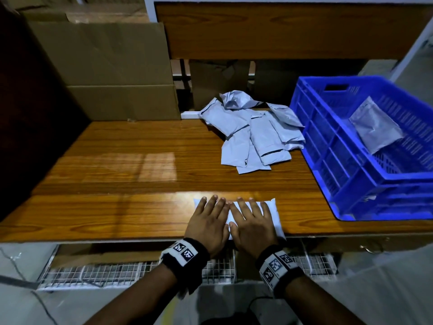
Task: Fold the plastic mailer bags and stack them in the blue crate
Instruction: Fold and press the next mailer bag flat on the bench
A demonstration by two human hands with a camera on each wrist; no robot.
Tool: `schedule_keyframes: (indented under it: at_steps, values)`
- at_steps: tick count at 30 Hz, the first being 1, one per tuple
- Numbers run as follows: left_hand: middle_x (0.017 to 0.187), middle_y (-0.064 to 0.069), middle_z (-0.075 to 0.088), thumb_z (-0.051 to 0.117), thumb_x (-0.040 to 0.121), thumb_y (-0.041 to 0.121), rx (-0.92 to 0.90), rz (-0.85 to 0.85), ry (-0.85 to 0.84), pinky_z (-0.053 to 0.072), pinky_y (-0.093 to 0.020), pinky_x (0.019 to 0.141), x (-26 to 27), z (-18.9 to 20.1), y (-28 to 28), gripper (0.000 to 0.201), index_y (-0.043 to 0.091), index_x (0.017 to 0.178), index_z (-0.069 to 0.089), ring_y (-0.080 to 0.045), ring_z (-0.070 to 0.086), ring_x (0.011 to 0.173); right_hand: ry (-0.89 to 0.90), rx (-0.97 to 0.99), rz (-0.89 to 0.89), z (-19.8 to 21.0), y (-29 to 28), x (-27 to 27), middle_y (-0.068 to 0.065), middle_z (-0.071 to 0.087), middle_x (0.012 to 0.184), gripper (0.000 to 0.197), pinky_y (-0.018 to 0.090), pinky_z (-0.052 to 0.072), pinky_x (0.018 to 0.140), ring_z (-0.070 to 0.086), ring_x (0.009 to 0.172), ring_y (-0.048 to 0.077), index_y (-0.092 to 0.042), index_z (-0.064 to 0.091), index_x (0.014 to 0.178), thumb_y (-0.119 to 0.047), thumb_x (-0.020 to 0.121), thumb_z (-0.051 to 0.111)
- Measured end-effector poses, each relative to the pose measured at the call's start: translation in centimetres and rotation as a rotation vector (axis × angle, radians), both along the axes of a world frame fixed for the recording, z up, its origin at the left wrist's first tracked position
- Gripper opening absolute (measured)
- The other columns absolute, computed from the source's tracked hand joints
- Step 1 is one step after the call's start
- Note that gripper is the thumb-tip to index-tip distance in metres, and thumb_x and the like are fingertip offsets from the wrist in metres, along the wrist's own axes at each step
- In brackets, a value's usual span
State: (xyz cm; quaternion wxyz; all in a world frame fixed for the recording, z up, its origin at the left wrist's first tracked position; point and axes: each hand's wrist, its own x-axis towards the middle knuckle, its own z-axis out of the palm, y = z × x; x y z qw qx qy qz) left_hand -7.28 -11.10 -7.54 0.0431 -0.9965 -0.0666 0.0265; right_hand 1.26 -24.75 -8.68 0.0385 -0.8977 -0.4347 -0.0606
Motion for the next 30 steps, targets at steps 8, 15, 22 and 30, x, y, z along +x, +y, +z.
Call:
schedule_keyframes:
  at_steps: [8, 15, 22, 30]
  values:
    - [0.161, -0.006, 0.015, 0.008, 0.094, 0.046, 0.000, 0.024, 0.026, 0.001, -0.044, 0.119, 0.26, 0.09, 0.23, 0.067, 0.016, 0.154, 0.011, -0.026, 0.008, 0.148, 0.028, 0.017, -0.018, 0.37, 0.31, 0.27, 0.008, 0.056, 0.138, 0.055, 0.056, 0.035, 0.105, 0.049, 0.128, 0.035, -0.021, 0.058, 0.132, -0.045, 0.086, 0.037]
    - [0.161, -0.005, 0.012, 0.011, 0.096, 0.046, -0.003, 0.038, 0.050, 0.000, -0.046, 0.119, 0.42, 0.44, 0.10, 0.065, 0.018, 0.154, 0.007, -0.026, 0.005, 0.148, 0.030, 0.002, -0.026, 0.36, 0.47, 0.34, 0.007, 0.053, 0.142, 0.058, 0.056, 0.032, 0.108, 0.046, 0.131, 0.034, -0.022, 0.055, 0.134, -0.046, 0.086, 0.035]
    - [0.162, -0.005, 0.009, 0.006, 0.094, 0.046, 0.029, 0.035, 0.051, -0.002, -0.049, 0.118, 0.33, 0.15, 0.04, 0.066, 0.017, 0.154, 0.005, -0.028, 0.002, 0.148, 0.026, -0.018, -0.041, 0.01, 0.31, 0.22, 0.006, 0.048, 0.146, 0.058, 0.056, 0.028, 0.111, 0.041, 0.135, 0.032, -0.023, 0.053, 0.137, -0.047, 0.087, 0.033]
    - [0.162, -0.004, 0.005, 0.016, 0.100, 0.045, -0.006, 0.040, 0.028, -0.001, -0.050, 0.118, 0.36, -0.29, 0.12, 0.062, 0.017, 0.154, 0.005, -0.028, 0.001, 0.148, 0.028, -0.001, -0.027, 0.04, 0.27, 0.07, 0.007, 0.045, 0.148, 0.058, 0.057, 0.027, 0.110, 0.038, 0.137, 0.033, -0.021, 0.053, 0.137, -0.044, 0.088, 0.033]
